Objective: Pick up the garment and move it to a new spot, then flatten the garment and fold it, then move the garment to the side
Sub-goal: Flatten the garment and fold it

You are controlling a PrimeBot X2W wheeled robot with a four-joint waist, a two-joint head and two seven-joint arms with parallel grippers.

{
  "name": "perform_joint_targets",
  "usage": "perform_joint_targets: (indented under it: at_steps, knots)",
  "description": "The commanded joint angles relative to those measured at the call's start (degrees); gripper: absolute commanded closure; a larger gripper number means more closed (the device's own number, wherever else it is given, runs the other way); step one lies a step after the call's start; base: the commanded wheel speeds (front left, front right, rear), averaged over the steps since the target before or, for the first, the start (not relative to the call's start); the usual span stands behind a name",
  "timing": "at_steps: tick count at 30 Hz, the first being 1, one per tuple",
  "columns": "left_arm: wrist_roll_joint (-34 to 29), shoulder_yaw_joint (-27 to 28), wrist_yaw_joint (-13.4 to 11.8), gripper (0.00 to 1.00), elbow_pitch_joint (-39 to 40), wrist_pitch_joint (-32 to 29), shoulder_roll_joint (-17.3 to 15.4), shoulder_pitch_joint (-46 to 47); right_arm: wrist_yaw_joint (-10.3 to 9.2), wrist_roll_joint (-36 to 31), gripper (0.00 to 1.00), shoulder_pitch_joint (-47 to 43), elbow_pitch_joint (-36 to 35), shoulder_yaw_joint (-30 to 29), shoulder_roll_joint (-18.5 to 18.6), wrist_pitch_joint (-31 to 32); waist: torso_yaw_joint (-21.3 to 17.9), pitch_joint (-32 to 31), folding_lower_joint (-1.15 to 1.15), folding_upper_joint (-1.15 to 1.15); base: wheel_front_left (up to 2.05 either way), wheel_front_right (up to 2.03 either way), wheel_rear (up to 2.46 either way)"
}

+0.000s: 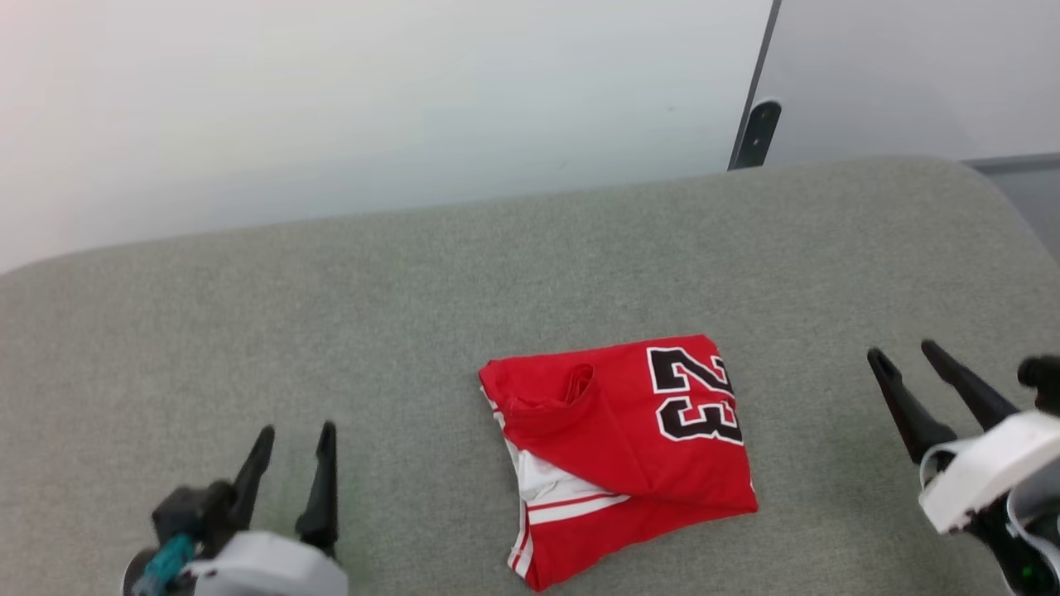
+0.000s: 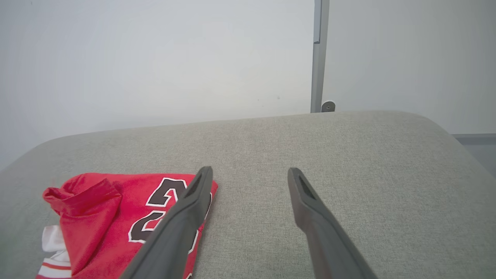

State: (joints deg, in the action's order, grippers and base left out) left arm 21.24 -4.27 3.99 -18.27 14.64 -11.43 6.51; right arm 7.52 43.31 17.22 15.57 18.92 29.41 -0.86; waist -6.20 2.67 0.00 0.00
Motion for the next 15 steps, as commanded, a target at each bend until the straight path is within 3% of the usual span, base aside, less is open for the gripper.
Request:
perform_joint_targets:
  at_steps: [1, 15]
  knots:
    - [-0.1, 0.6, -0.6, 0.0, 1.2, 0.3, -0.5, -2.1, -0.07, -0.5, 0.0, -2.0, -0.5, -0.7, -0.1, -0.9, -0.6, -1.6, 0.0, 0.0, 0.0, 0.0, 0.0]
    - [-0.5, 1.9, -5.1, 0.0, 15.3, -0.3, 1.0, -18.0, -0.07, -4.2, 0.0, -13.6, -7.2, -7.9, -2.3, -1.8, 1.0, -4.1, 0.0, 0.0, 0.0, 0.0, 0.0]
